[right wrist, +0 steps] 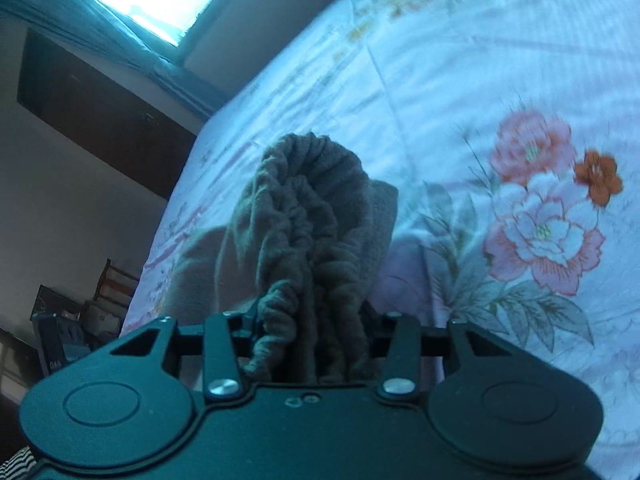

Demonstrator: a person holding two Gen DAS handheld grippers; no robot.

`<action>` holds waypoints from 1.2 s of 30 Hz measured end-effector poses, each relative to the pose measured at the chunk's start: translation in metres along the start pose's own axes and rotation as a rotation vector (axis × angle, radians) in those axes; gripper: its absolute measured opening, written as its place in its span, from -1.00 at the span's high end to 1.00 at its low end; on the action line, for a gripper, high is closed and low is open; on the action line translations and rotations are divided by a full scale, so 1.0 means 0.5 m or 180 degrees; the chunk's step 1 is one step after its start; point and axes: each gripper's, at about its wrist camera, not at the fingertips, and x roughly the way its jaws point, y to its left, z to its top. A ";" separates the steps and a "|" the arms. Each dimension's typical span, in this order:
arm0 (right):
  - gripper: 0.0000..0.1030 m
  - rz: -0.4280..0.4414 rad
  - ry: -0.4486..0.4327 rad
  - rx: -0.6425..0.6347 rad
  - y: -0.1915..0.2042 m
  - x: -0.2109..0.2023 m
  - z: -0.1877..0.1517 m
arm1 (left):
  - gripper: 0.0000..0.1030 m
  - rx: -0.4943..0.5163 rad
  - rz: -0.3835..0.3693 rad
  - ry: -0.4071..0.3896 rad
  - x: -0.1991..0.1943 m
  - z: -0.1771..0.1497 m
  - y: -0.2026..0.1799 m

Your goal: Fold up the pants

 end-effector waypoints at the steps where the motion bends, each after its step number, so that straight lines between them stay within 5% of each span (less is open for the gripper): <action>1: 0.35 0.0011 -0.0048 -0.0033 0.012 -0.006 0.001 | 0.52 -0.0027 -0.0015 -0.0054 -0.013 0.006 0.002; 11: 0.35 0.0222 -0.0254 -0.0153 0.105 0.023 0.132 | 0.52 0.0037 -0.0039 -0.0460 -0.048 0.191 0.033; 16: 0.35 0.0287 -0.0185 -0.0087 0.121 0.142 0.234 | 0.52 0.0053 0.0222 -0.0443 0.025 0.290 0.100; 22: 0.34 0.0077 0.0049 0.0068 0.084 0.299 0.278 | 0.48 0.0055 0.0456 -0.0271 0.154 0.303 0.169; 26: 0.21 -0.0092 0.0097 0.0210 0.045 0.345 0.287 | 0.05 0.0140 0.0575 -0.0281 0.199 0.290 0.169; 28: -0.12 -0.0199 0.0092 0.0209 0.041 0.351 0.280 | -0.39 0.0199 0.0711 -0.0327 0.201 0.277 0.168; 30: -0.14 -0.0325 0.0081 0.0116 0.049 0.347 0.269 | -0.88 0.0131 0.0884 -0.0329 0.200 0.274 0.171; 36: -0.20 -0.0582 -0.0065 0.0016 0.089 0.310 0.264 | -0.95 0.0198 0.1186 -0.0291 0.162 0.286 0.155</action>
